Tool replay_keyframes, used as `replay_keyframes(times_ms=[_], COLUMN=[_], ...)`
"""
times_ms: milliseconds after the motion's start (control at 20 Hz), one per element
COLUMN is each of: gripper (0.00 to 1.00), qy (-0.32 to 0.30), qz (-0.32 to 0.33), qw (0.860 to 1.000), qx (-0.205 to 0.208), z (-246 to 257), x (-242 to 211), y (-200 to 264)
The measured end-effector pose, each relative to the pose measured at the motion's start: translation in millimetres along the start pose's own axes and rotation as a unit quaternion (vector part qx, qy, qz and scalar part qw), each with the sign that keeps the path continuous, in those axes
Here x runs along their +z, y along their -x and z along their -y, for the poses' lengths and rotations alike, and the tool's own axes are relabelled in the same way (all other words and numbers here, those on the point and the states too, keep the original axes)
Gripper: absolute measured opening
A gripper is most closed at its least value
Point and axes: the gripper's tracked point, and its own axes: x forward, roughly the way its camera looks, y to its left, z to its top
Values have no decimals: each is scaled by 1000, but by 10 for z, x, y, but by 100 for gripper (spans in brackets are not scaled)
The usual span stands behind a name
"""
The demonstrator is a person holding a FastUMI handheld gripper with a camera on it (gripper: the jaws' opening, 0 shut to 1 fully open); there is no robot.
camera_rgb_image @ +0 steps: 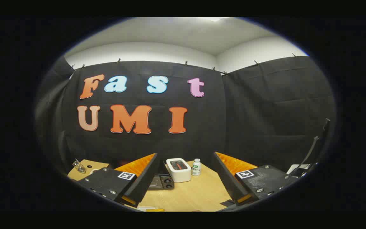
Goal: Open the toaster oven, put the food inside, and close the toaster oven door.
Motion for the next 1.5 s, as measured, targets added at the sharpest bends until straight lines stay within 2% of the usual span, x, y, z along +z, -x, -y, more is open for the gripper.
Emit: replay_keyframes(times_ms=[1050, 1250, 1500], gripper=[99, 99, 99], qy=[12, 6, -5], qz=[-7, -11, -15], qw=[1000, 1000, 998], qx=[17, 28, 65], z=[-165, -322, -785], x=[-7, -88, -324], y=[-75, -123, -275])
